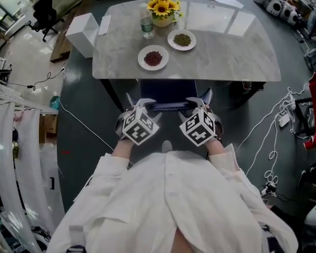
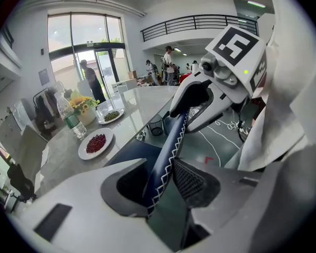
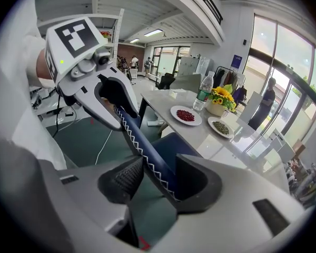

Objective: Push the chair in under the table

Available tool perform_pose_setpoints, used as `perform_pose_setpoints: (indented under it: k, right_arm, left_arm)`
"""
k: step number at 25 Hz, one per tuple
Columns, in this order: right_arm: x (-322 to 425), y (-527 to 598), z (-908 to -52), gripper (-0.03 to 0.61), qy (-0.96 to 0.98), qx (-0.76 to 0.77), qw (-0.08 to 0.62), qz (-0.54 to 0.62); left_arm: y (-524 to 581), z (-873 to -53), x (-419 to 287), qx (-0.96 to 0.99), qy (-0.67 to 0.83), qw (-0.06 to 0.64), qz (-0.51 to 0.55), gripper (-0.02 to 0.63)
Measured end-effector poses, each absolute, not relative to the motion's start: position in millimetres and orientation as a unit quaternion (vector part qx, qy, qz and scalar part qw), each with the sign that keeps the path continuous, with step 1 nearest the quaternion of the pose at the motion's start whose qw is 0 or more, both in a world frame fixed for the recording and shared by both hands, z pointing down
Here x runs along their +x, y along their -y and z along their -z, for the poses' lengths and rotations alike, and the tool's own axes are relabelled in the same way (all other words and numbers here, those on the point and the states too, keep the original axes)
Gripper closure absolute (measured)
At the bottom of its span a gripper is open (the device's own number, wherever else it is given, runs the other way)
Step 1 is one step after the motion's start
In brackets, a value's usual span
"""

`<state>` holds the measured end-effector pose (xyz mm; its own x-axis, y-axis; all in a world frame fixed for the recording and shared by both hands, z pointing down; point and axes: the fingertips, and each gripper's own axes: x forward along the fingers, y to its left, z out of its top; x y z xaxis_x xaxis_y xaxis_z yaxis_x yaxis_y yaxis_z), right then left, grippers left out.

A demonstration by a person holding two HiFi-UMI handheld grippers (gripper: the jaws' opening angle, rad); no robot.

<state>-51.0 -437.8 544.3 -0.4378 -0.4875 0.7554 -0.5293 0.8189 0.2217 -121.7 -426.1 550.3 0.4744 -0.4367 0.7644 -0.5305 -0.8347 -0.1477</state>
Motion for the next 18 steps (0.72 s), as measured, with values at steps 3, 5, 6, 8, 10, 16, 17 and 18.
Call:
perform_pose_setpoints:
  k: [3, 5, 6, 8, 10, 16, 17, 18]
  right_arm:
    - [-51, 438, -543, 0.390, 0.848, 0.300, 0.437, -0.023]
    - [-51, 440, -543, 0.390, 0.849, 0.299, 0.436, -0.022]
    - [-52, 442, -543, 0.388, 0.849, 0.299, 0.435, -0.020]
    - [-55, 444, -544, 0.390, 0.849, 0.302, 0.433, -0.019]
    - [-57, 448, -544, 0.390, 0.849, 0.304, 0.432, -0.018]
    - [-60, 450, -545, 0.390, 0.848, 0.304, 0.433, -0.023]
    - [-60, 450, -545, 0.390, 0.848, 0.305, 0.433, -0.022]
    - [-61, 449, -545, 0.389, 0.848, 0.307, 0.432, -0.022]
  left_arm:
    - [427, -549, -122, 0.858, 0.280, 0.054, -0.428, 0.460]
    - [429, -549, -122, 0.858, 0.281, 0.052, -0.427, 0.459]
    - [430, -549, -123, 0.858, 0.282, 0.049, -0.427, 0.459]
    - [434, -550, -125, 0.858, 0.284, 0.044, -0.426, 0.457]
    - [438, -551, -129, 0.858, 0.284, 0.044, -0.426, 0.454]
    - [441, -551, -131, 0.858, 0.281, 0.049, -0.427, 0.454]
    - [440, -551, -131, 0.858, 0.282, 0.049, -0.427, 0.454]
    - [440, -551, -132, 0.858, 0.282, 0.048, -0.427, 0.454]
